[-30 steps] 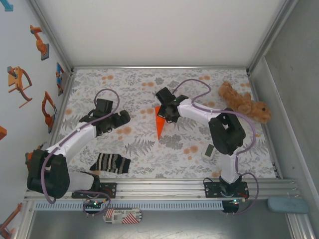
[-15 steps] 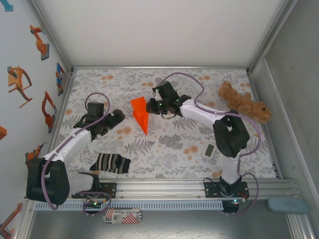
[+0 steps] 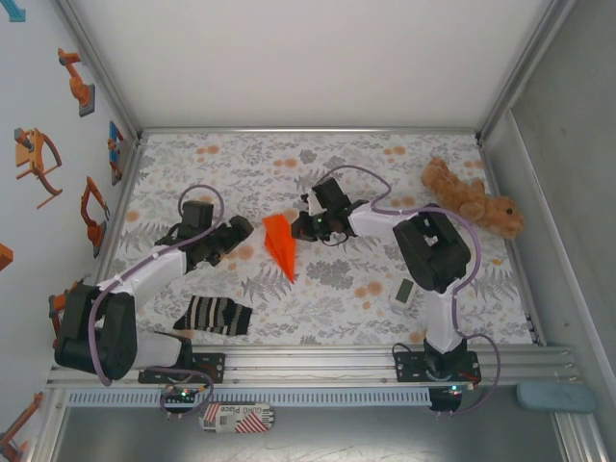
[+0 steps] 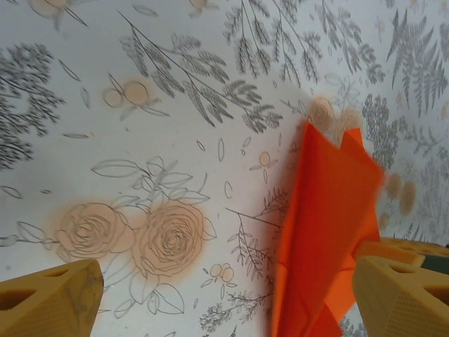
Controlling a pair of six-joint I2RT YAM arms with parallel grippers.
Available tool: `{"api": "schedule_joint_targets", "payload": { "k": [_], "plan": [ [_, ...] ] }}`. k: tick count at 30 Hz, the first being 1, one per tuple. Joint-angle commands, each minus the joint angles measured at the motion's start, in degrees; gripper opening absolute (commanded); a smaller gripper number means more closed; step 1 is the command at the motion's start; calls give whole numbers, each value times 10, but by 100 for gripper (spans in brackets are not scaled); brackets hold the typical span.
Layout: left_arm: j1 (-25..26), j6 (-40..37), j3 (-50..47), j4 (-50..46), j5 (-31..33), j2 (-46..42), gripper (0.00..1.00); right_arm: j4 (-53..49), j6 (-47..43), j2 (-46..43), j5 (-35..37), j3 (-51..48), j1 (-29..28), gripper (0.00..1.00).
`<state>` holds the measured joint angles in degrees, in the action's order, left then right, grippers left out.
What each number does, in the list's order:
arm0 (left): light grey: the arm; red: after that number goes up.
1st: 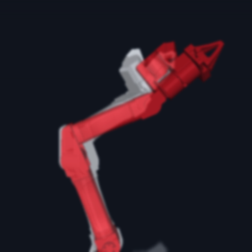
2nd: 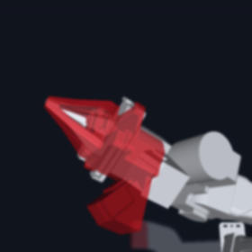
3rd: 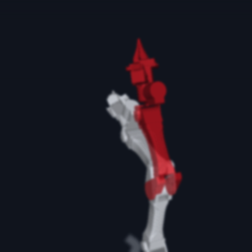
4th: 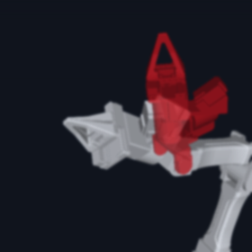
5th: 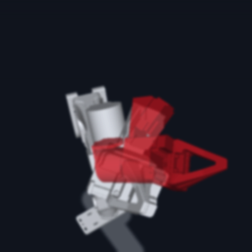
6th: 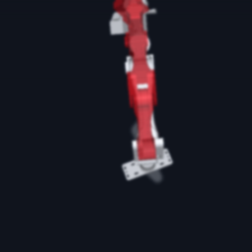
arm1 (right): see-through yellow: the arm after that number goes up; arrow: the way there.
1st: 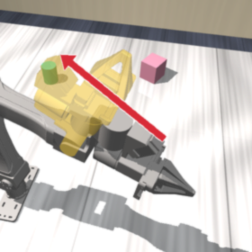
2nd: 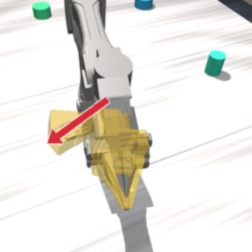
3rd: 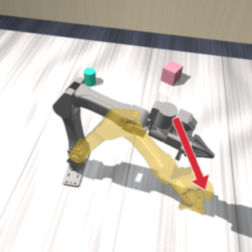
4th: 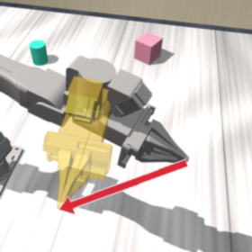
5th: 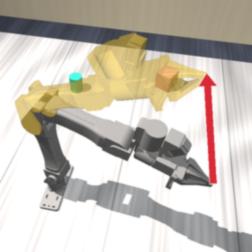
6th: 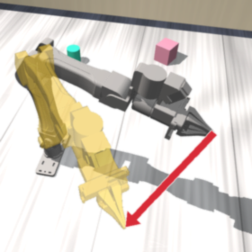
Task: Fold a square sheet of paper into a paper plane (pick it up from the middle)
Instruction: Turn over the paper at the center of the table, then move the paper plane to the center of the table.
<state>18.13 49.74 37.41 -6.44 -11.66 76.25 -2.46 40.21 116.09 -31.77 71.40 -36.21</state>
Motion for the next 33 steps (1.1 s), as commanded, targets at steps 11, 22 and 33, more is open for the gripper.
{"api": "schedule_joint_targets", "payload": {
  "k": [11, 22, 33],
  "plan": [
    [70, 28, 3, 124, -79, 82, 67, 32, -11, 4, -13, -24, 23, 0],
    [101, 7, 107, 32, -53, 180, 46, 25, -12, 5, -11, -19, 22, 0],
    [96, 26, 111, 50, -69, 202, 19, 20, -11, -5, 6, -22, 27, 0]
  ]
}}
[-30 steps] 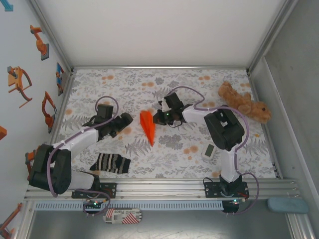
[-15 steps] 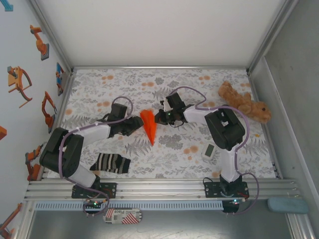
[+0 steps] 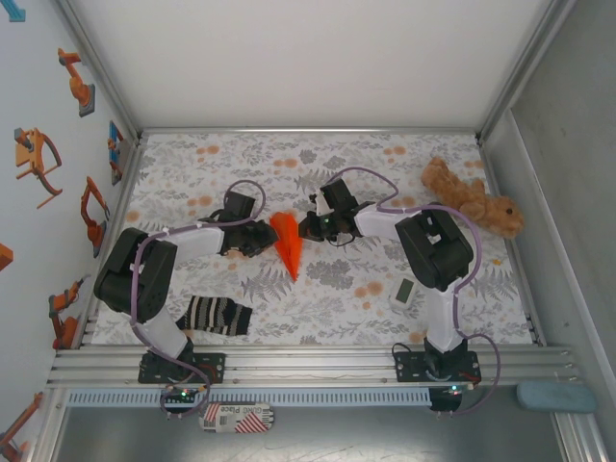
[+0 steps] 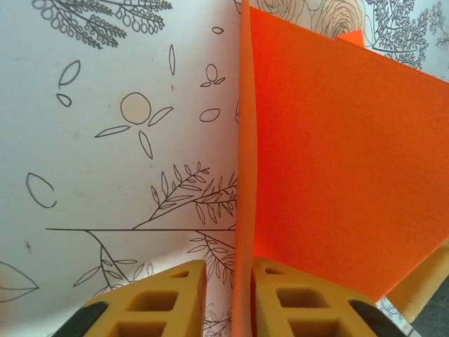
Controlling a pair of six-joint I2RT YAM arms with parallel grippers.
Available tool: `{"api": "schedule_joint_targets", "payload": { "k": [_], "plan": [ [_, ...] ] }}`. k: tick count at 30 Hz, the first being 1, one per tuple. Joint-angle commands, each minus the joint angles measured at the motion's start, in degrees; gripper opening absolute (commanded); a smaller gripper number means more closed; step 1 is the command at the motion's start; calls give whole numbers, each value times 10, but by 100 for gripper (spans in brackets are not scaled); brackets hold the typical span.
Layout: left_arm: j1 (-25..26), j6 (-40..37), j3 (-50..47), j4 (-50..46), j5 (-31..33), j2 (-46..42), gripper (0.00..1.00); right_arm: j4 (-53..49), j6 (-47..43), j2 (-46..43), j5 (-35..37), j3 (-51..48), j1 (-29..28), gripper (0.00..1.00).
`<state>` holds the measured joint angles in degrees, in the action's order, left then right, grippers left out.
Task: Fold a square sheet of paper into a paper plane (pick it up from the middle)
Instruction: Move the paper plane to the center of the table.
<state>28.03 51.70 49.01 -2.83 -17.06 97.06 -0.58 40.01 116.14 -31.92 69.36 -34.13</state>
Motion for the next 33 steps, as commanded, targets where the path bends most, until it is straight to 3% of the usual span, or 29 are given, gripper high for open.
{"api": "schedule_joint_targets", "payload": {
  "k": [1, 12, 23, 33],
  "plan": [
    [-5, 12, -11, 27, -23, -7, 17, 3, -9, -7, 9, -3, 7, 0],
    [-20, 25, -37, 77, -51, -2, 2, 13, -4, -18, 16, -20, 17, 0],
    [-20, 3, -57, 157, -74, -23, 1, 36, 6, -58, 31, -52, 28, 0],
    [-21, -2, -61, 213, -91, 9, 1, 29, 2, -76, 56, -73, 37, 0]
  ]
}}
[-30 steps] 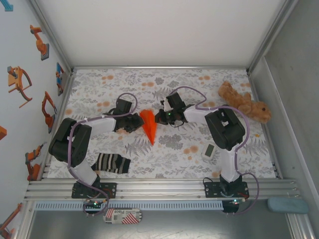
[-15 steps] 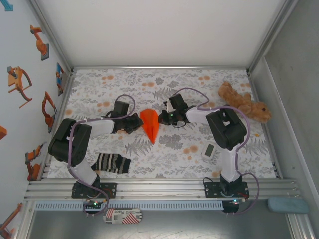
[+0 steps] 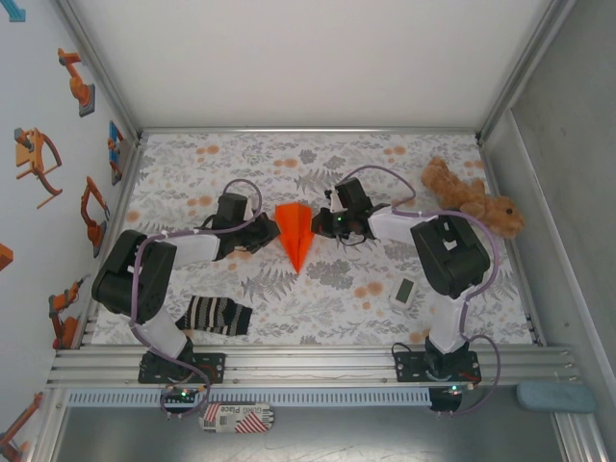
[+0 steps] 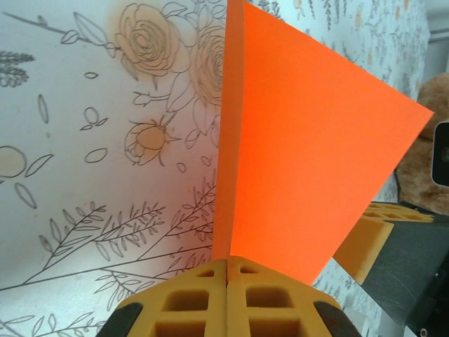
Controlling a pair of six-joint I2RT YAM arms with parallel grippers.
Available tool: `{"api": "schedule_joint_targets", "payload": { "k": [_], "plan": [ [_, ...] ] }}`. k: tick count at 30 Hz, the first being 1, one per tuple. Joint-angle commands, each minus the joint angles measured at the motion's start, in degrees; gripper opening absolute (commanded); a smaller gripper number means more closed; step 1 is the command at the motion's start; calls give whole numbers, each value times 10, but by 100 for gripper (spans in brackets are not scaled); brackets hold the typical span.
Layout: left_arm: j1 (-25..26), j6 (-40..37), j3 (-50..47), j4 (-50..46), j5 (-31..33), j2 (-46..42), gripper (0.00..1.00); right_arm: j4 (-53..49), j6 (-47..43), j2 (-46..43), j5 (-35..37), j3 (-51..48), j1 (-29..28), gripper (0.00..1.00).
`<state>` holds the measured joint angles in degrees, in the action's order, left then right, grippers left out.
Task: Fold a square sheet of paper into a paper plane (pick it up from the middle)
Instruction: Move the paper plane to the center of the table.
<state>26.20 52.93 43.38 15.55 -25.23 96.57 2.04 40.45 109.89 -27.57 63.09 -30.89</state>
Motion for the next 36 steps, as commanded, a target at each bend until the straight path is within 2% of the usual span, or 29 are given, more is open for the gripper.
{"api": "schedule_joint_targets", "payload": {
  "k": [1, 10, 12, 15, 20, 24, 29, 36],
  "plan": [
    [-2, -13, -6, 34, -9, 20, 1, 3, -2, -10, 11, -11, 5, 0],
    [-2, -1, -13, 60, -16, 56, 0, -34, 7, 1, 30, 0, 5, 1],
    [-2, -1, -11, 59, -18, 56, 0, -52, 2, -10, 35, 7, 5, 6],
    [-1, 1, -10, 60, -22, 53, 0, -79, -14, -42, 60, 11, 1, 21],
    [-1, 2, -7, 55, -26, 44, 0, -143, -44, -93, 135, 18, -25, 38],
    [0, 3, -4, 54, -26, 44, 0, -178, -62, -100, 175, 29, -73, 40],
    [1, 4, -3, 51, -27, 42, 0, -203, -77, -60, 196, 60, -117, 41],
    [0, 5, -2, 48, -27, 42, 0, -204, -93, -13, 164, 95, -133, 48]
  ]
}}
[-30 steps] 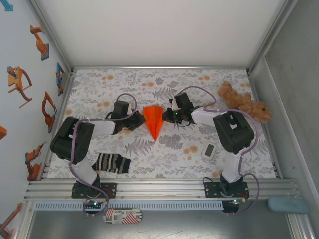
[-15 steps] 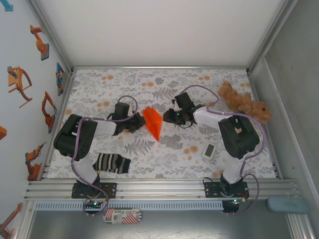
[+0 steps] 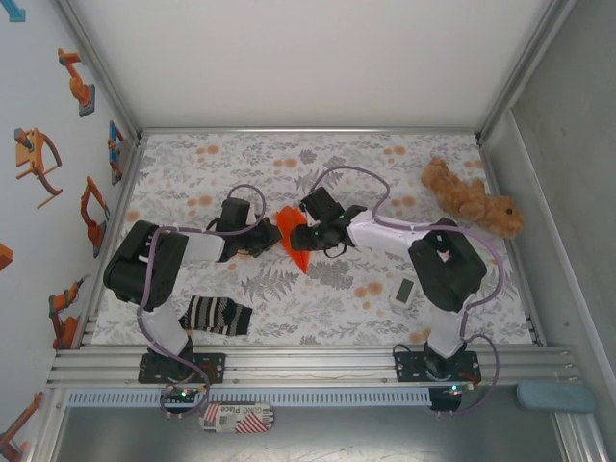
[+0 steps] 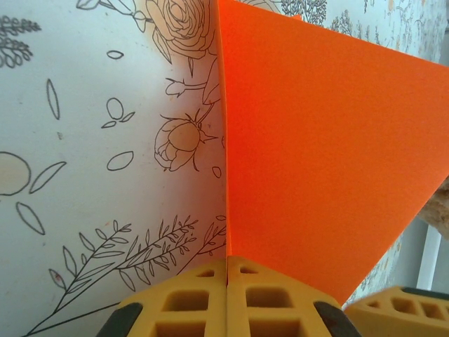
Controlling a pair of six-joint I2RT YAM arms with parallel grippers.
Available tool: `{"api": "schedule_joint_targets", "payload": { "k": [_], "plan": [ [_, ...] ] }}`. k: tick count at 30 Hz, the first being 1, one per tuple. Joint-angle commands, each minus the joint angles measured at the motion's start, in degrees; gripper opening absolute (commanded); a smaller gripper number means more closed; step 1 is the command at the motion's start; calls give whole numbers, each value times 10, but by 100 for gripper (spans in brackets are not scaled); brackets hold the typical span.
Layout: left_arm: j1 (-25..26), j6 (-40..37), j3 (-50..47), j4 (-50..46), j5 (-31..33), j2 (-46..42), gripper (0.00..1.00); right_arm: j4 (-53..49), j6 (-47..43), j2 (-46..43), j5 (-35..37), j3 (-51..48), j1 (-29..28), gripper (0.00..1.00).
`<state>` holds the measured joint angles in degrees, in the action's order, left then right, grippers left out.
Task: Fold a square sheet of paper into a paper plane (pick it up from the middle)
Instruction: Move the paper plane to the center of the table.
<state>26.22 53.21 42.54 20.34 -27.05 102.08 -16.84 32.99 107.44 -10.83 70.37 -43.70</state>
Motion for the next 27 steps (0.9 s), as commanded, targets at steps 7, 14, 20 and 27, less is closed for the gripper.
{"api": "schedule_joint_targets", "payload": {
  "k": [7, 14, 20, 27],
  "plan": [
    [0, 4, 10, 2, -16, -10, 0, -28, -36, 36, -6, 48, -19, 48],
    [1, 9, 12, 6, -25, -13, 0, -50, -53, 56, 21, 70, -30, 46],
    [0, 11, 12, 8, -26, -16, 0, -70, -57, 68, 60, 81, -38, 46],
    [0, 11, 11, 8, -27, -17, 0, -78, -54, 74, 81, 86, -40, 40]
  ]
}}
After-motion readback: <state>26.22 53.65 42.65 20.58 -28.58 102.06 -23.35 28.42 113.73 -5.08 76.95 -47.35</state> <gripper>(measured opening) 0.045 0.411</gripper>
